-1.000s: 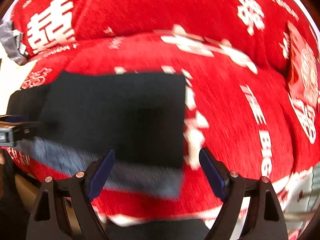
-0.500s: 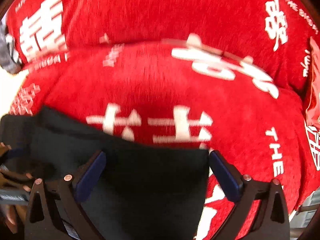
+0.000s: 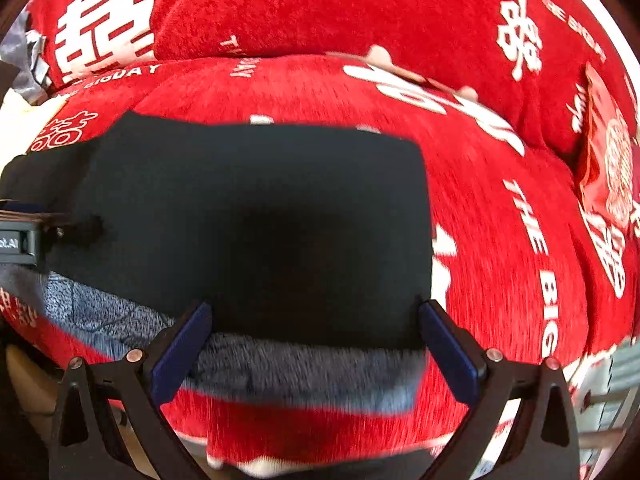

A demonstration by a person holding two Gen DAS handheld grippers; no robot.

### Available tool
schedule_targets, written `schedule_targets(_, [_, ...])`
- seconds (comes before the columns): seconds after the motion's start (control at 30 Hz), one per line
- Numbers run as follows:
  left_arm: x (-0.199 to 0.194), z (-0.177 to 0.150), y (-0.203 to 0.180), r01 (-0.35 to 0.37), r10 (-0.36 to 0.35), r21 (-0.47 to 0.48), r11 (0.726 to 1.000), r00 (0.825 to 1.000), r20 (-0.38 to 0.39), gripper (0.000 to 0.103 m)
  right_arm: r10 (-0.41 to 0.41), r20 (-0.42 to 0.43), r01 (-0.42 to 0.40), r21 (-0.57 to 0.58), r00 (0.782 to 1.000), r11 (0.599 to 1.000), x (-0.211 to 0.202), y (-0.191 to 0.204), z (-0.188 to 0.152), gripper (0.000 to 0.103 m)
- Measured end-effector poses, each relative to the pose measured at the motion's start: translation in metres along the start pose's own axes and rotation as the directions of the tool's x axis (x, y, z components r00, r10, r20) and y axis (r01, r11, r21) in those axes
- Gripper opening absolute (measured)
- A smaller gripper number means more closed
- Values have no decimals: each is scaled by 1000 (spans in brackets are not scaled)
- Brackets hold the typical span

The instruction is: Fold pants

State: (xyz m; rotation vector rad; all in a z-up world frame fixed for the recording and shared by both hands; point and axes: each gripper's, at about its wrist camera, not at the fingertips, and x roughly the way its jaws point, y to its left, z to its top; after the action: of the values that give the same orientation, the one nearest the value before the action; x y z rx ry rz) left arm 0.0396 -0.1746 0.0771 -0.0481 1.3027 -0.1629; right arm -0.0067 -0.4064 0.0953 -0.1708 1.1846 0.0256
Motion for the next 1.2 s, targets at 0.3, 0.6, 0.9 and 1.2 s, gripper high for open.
schedule_targets(0.3, [-31, -19, 27, -18, 17, 2, 1000, 996, 84, 103, -9, 101, 6, 29, 995, 1000, -34, 34, 21, 103])
schedule_targets(0.6, [-17, -39, 90, -84, 89, -105, 991, 995, 37, 103, -1, 41, 2, -37, 999, 999, 4, 96, 13, 103])
schedule_targets(0.9, [-32, -62, 177, -36, 56, -281, 959, 996, 65, 103, -16, 82, 26, -126, 996, 992, -3, 131, 33, 103])
schedule_targets(1.2, [-13, -87, 250, -28, 30, -416, 909, 1000, -2, 103, 121, 124, -59, -415, 985, 908, -16, 222, 56, 103])
